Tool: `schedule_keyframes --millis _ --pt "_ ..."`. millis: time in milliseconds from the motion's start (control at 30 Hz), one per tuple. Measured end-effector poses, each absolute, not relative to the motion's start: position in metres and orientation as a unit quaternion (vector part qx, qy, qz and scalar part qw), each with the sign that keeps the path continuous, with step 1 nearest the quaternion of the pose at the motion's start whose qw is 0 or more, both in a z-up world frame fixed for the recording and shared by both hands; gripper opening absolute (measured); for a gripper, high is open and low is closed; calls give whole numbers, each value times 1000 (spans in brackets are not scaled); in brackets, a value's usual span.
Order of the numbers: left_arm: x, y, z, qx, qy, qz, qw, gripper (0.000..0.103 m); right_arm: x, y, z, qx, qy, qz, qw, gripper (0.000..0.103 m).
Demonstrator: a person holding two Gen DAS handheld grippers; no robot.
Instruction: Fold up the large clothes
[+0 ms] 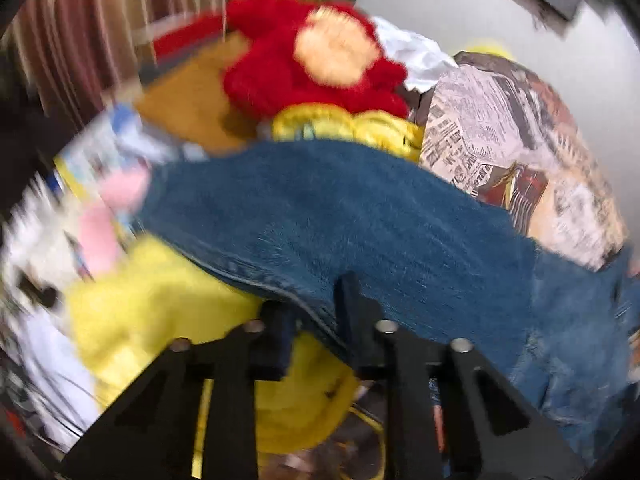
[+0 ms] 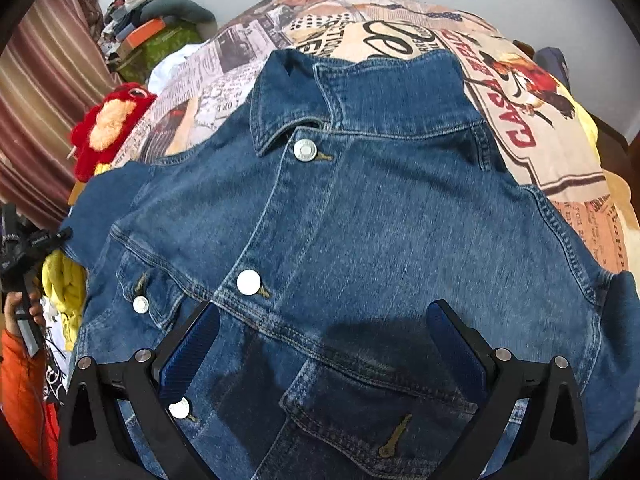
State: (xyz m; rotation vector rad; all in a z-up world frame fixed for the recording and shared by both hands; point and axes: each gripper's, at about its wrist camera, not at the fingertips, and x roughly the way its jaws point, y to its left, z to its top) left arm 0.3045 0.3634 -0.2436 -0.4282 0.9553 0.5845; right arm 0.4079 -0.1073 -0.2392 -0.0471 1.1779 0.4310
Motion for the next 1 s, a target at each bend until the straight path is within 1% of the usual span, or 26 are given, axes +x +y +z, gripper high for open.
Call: schedule_keyframes --millis 67,200,300,433,500,600,700,833,933,1000 --pt "310 348 -223 -144 436 280 843 14 406 -109 -237 -24 549 202 811 103" --pt "320 318 -185 -70 403 273 871 12 399 -113 -225 -25 536 202 819 103" --pt "329 298 -162 -60 376 245 892 8 393 -117 -212 -26 524 204 826 103" --pt "342 244 -124 -9 331 186 925 8 385 -125 -194 -32 505 201 839 103" --pt "347 218 -117 -1 331 148 932 8 381 -130 -185 -29 498 199 843 103" --pt "360 182 -126 8 354 90 931 8 376 -140 -177 -21 493 198 847 103" --pt "371 153 -151 0 395 37 918 8 371 -147 -172 -19 490 197 849 103" --pt "381 120 -202 -26 476 -40 878 8 364 -154 -168 -19 489 194 850 103" --pt "376 98 -228 -14 510 -61 858 8 360 -158 -170 -18 491 193 849 103" --pt "370 88 -239 -4 518 -60 853 9 358 -158 -171 -18 494 192 848 103"
